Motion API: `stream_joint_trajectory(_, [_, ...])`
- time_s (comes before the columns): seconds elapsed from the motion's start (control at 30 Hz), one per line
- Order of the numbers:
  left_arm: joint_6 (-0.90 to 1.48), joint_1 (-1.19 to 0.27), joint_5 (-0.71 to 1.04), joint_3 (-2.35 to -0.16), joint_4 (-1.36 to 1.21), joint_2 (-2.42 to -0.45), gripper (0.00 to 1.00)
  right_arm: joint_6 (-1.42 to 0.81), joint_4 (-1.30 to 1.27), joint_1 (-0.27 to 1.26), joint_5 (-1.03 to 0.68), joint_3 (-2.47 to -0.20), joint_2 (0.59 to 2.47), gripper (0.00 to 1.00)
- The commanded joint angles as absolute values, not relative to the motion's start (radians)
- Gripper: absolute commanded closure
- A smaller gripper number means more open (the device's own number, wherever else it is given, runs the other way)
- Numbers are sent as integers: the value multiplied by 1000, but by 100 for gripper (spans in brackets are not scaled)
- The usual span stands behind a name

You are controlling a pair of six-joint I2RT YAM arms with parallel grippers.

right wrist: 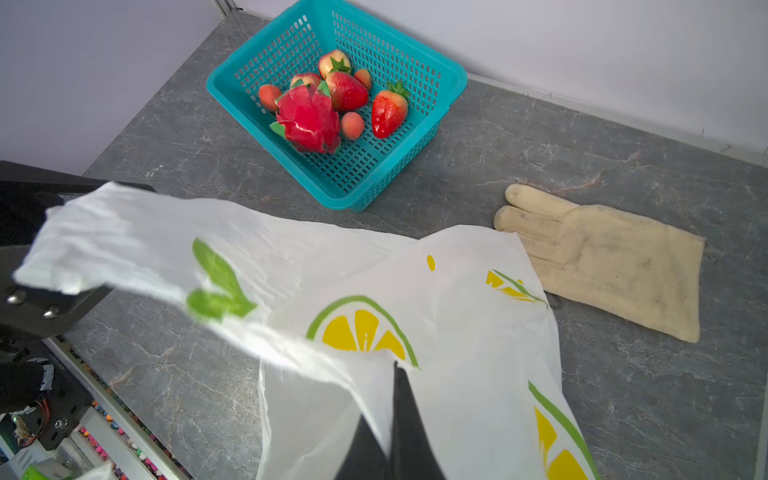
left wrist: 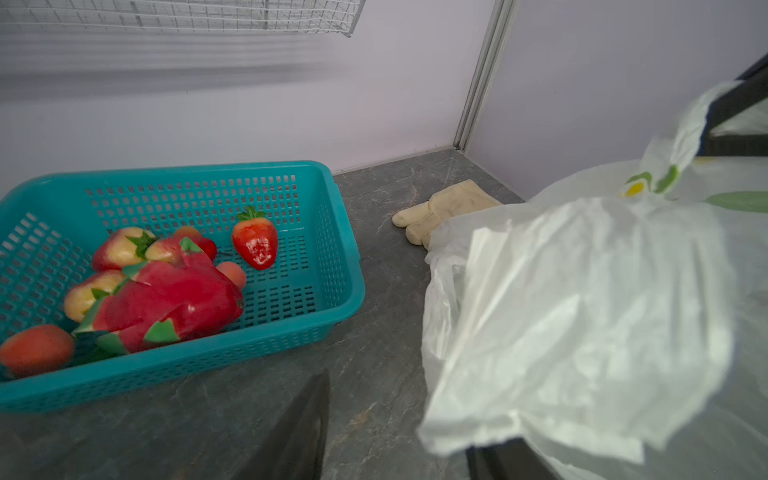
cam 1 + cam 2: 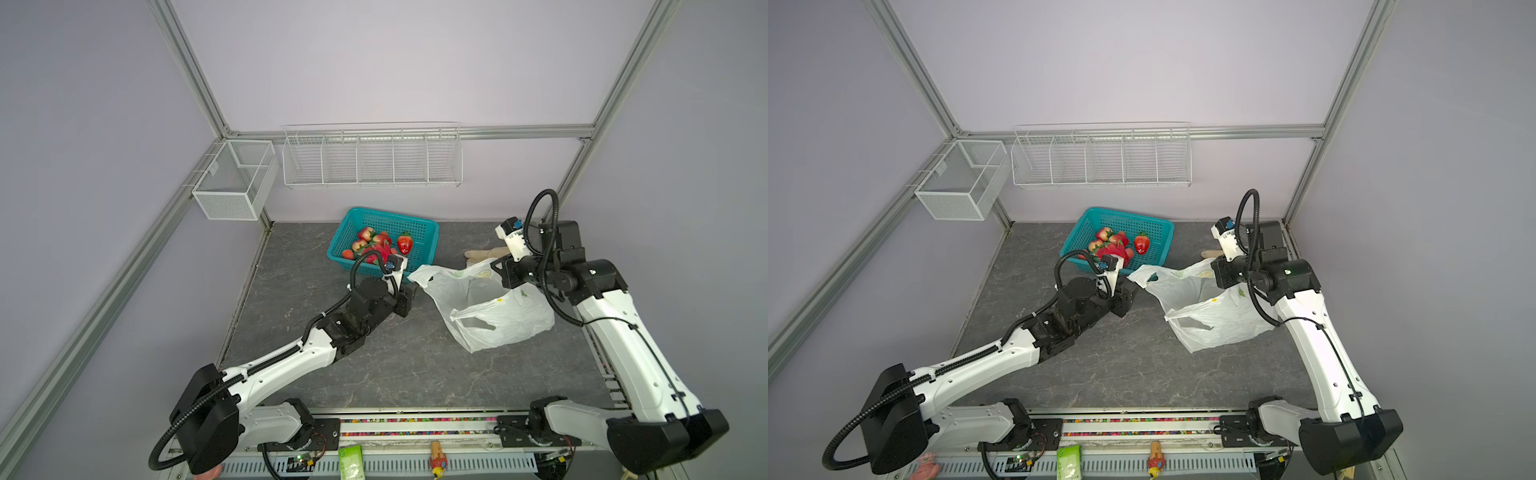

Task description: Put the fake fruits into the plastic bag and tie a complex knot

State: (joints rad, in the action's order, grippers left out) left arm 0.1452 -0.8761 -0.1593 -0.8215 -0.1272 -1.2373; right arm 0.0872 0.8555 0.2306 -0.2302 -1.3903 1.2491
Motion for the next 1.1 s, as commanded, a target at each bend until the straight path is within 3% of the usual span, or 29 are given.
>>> stream_joint_trajectory(0.0, [146,-870,-218,-853,-36,-1215,32,14,818,227,-206,-1375,1287,94])
stream_joint_trajectory(0.23, [161,-846,-323,-830,89,-1124,19,-52,799,221,-163,-1377,1342,94])
stream_joint_trajectory(0.5, [277,-777,-232,-794,87,-989,12,-75,786,216,-160,-1345,1337,94])
stream_joint_trajectory(0.6, [318,-777,-125,-795,59,-956,12,-84,787,214,-160,-1347,1345,94])
stream_joint_trajectory(0.8, [338,-801,270,-759,-69,-916,17,-94,795,212,-173,-1373,1376,94])
stream_joint_trajectory(1.07, [267,-1009,305,-747,-57,-1044,19,-115,784,212,-202,-1394,1398,94])
